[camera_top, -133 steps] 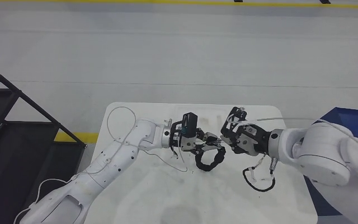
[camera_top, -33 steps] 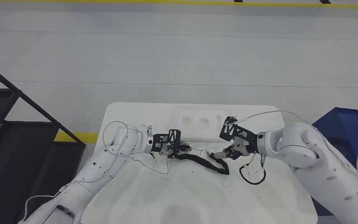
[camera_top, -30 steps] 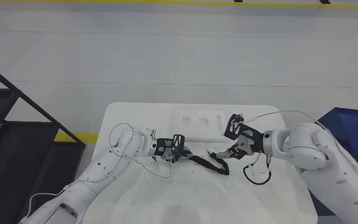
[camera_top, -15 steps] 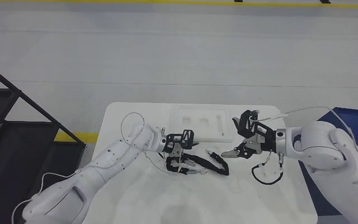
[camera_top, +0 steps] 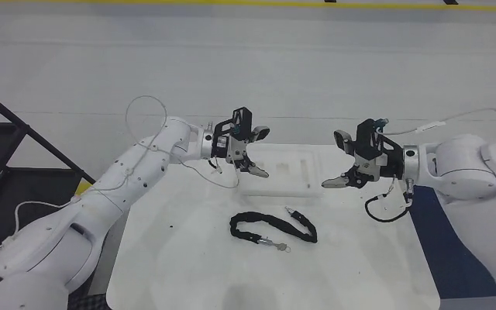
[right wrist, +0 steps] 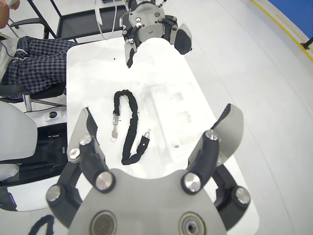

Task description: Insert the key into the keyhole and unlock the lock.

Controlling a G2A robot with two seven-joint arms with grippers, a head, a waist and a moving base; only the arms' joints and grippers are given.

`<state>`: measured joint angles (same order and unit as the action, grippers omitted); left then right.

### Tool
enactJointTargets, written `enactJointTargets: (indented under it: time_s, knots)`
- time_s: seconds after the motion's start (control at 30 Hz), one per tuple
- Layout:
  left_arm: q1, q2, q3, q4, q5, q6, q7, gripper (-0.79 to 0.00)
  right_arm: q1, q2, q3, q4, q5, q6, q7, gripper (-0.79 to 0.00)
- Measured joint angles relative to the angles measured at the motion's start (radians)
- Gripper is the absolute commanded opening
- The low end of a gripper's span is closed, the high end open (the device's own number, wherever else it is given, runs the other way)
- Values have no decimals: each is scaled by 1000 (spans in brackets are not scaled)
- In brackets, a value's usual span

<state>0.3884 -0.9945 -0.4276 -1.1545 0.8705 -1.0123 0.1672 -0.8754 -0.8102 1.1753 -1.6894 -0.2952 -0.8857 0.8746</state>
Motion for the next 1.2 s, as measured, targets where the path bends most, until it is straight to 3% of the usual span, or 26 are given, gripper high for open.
enactJointTargets:
  time_s: [0.2, 0.4, 1.2]
  knots:
    - [-136, 44, 48, -51, -287, 0, -198, 0, 113, -1, -32, 53, 82, 14, 75, 0]
    - [-223, 78, 71, -69, -486, 0, -374, 0, 179, -1, -73, 104, 130, -3, 57, 0]
    - [-228, 83, 70, -73, -520, 0, -385, -1, 179, -2, -81, 112, 153, -11, 48, 0]
